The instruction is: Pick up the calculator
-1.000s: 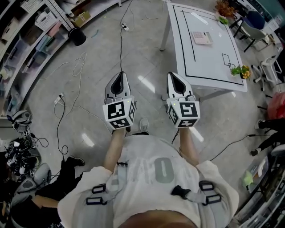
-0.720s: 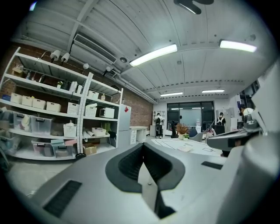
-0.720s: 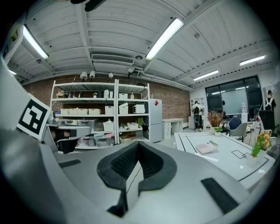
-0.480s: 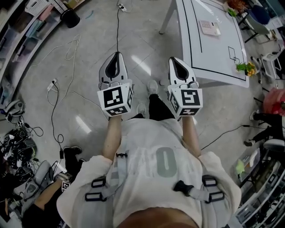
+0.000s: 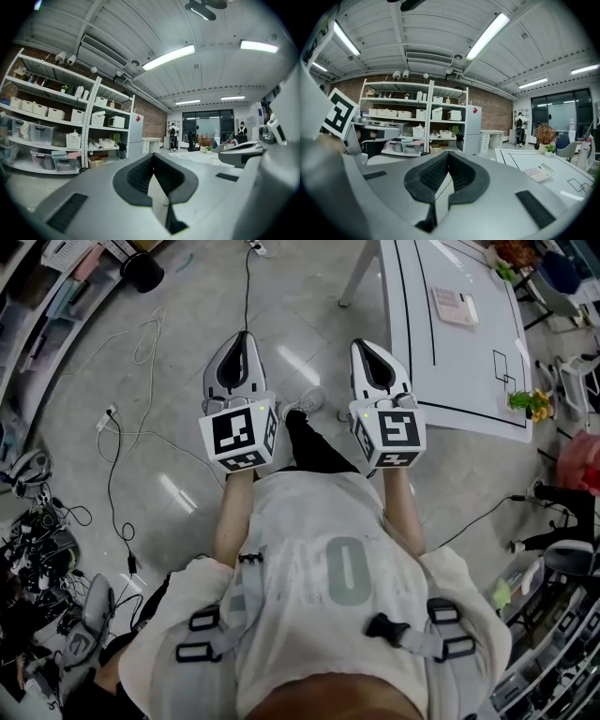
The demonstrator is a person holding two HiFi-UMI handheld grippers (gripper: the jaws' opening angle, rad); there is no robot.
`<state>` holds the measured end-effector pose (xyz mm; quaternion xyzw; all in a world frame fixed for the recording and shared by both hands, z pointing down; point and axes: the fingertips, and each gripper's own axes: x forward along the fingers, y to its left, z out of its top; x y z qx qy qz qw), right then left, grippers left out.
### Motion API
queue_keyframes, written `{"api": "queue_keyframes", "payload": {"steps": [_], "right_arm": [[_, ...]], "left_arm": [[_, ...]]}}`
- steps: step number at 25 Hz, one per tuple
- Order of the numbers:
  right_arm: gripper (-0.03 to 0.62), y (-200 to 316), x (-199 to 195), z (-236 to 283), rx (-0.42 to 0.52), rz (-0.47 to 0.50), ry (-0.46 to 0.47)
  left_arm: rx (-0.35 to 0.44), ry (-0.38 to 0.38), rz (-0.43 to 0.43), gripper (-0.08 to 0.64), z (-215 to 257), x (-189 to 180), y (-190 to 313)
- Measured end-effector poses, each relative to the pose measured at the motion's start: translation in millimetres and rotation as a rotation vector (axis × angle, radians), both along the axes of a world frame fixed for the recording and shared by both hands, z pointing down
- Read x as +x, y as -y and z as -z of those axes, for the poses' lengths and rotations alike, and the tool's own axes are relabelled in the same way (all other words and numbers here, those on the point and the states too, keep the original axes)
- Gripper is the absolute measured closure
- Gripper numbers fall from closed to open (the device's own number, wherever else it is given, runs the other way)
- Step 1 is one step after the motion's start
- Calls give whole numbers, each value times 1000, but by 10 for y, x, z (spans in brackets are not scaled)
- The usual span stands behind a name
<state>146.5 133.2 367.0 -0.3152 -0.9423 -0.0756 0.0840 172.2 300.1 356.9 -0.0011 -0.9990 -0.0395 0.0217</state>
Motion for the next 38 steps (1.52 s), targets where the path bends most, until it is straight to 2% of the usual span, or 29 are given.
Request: {"api": "queue_keyframes", "payload": {"steps": [6, 13, 17, 22, 25, 28, 33, 38], "right_arm": [[586, -183, -870, -27, -47, 14, -18], [586, -324, -2040, 20, -59, -2, -41], [586, -154, -2642, -8, -89, -87, -62], [586, 294, -3114, -36, -157, -224, -94], [586, 759, -3217, -71, -201, -362, -99], [586, 1212, -3174, -31, -257, -496, -89], [586, 1953, -2927, 82, -288, -705, -38], [586, 2659, -2430, 139, -320, -988, 33]], "left_arm": [[-30, -1, -21, 540, 9, -799, -36], [-30, -21, -66, 540, 25, -2060, -100], [-40, -49, -126, 539, -27, -2691, 7], [-63, -54, -272, 540, -4, -3361, 424], [-82, -43, -399, 540, 10, -3674, 924], [-102, -32, -542, 540, 76, -3830, 1496], [-140, 5, -774, 540, 238, -3796, 2433], [-165, 74, -1053, 540, 398, -3625, 3362]]}}
